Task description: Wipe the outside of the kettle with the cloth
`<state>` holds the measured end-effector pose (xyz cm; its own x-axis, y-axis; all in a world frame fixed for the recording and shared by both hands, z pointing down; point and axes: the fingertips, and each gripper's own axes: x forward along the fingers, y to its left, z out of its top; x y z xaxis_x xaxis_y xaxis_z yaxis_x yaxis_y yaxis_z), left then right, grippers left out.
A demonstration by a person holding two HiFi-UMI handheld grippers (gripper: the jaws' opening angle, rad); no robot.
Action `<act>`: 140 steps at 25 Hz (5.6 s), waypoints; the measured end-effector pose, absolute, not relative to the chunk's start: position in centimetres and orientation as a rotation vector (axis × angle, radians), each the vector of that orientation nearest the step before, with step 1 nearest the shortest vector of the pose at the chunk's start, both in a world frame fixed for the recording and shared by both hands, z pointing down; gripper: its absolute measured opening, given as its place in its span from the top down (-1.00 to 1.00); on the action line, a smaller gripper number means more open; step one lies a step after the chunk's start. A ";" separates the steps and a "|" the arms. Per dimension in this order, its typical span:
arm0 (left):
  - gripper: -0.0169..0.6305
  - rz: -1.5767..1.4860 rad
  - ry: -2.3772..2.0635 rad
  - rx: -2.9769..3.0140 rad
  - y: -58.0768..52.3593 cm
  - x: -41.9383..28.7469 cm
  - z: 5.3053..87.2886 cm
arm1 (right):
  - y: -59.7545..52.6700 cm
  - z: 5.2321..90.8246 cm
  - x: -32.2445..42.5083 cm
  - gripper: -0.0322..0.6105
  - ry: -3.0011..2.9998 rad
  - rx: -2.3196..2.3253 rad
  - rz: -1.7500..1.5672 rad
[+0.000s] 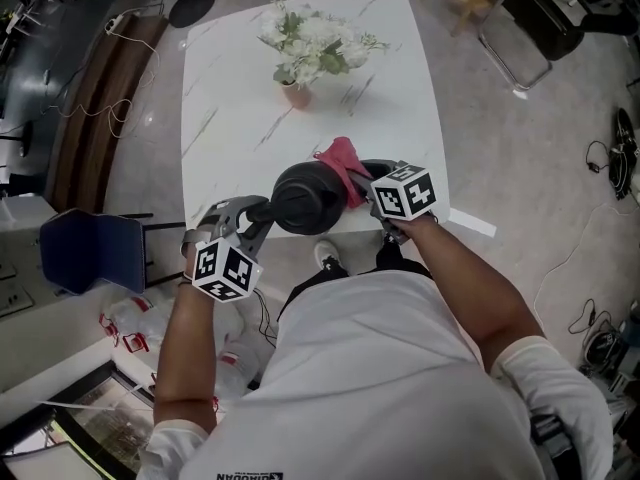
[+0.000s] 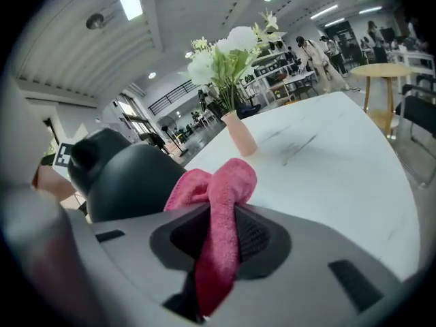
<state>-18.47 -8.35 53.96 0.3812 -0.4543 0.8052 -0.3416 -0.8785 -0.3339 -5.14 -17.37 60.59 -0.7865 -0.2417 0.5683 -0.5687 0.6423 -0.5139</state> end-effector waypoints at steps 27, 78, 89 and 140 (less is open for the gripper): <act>0.63 -1.452 0.384 -2.275 -8.2 -16.2 53.1 | -15.5 42.6 -4.9 0.61 -2.677 0.057 1.032; 0.62 -1.459 0.278 -2.205 -9.2 -15.2 52.5 | -20.4 65.8 -12.3 0.62 -2.005 -0.174 0.266; 0.63 -1.469 0.408 -2.281 -10.9 -16.6 53.3 | -23.8 64.1 -9.3 0.61 -2.141 0.185 0.354; 0.94 -0.479 1.852 -3.189 -5.8 -18.7 49.2 | -10.3 46.5 1.5 0.60 -2.559 1.070 0.745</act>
